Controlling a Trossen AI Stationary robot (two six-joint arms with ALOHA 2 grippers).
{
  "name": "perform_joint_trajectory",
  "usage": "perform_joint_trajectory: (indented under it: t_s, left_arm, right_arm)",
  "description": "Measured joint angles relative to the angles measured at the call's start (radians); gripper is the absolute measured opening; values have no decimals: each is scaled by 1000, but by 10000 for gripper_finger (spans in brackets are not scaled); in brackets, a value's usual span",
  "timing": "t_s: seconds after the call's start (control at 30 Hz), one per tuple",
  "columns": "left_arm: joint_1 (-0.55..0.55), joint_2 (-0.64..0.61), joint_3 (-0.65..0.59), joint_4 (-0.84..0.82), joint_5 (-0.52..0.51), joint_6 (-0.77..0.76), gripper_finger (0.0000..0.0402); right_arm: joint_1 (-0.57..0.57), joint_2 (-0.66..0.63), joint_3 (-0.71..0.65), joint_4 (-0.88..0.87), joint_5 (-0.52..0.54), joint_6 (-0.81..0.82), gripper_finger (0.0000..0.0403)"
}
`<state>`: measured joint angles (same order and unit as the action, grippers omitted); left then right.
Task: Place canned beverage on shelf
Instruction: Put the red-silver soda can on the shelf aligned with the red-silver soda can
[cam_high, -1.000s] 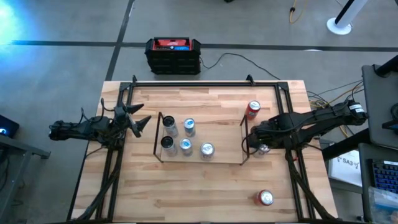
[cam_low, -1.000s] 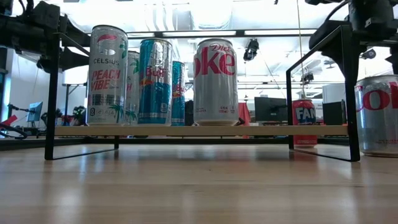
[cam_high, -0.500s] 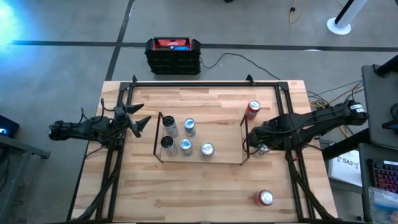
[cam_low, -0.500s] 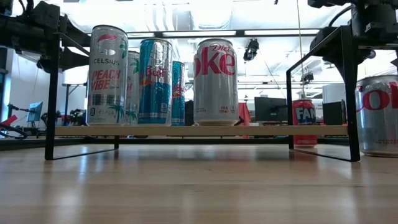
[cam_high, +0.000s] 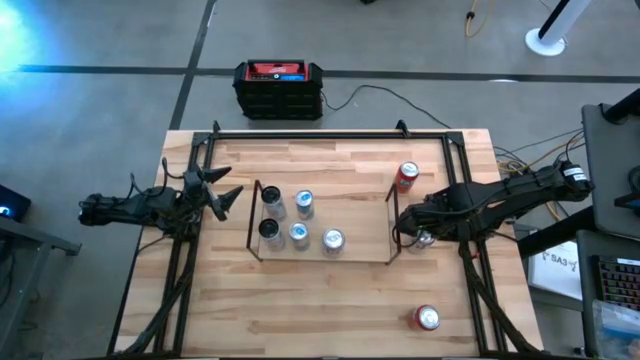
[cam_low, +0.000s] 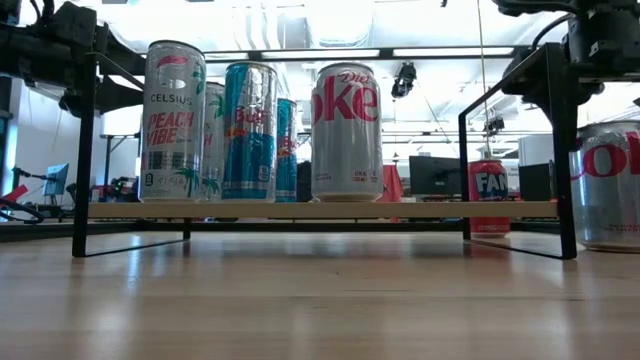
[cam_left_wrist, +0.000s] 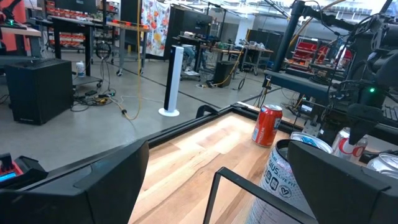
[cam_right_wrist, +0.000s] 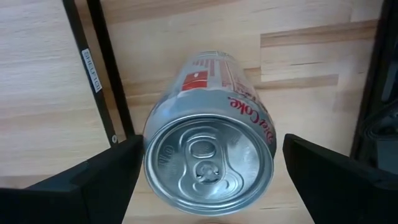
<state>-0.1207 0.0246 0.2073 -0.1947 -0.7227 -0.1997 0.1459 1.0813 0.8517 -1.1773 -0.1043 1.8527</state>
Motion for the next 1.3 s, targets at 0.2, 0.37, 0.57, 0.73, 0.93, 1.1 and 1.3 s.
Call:
perform_joint_trajectory:
  t_s: [0.2,0.37,0.57,0.73,0.93,1.1,1.3]
  left_arm:
    - [0,0,0,0,0,0,368]
    - [0,0,0,0,0,0,368]
    - [0,0,0,0,0,0,368]
    - [0,0,0,0,0,0,368]
    - [0,0,0,0,0,0,368]
    - [0,0,0,0,0,0,368]
    - [0,0,0,0,0,0,368]
  right_arm:
    - [0,0,-5,7,1,12,353]
    - [0,40,-5,10,3,22,299]
    - [-1,105,-4,11,1,14,283]
    - [-1,83,10,-2,-1,10,283]
    - [-2,20,38,-34,4,7,283]
    - [-17,-6,61,-131,32,5,283]
    - [-48,-15,83,-172,26,-22,283]
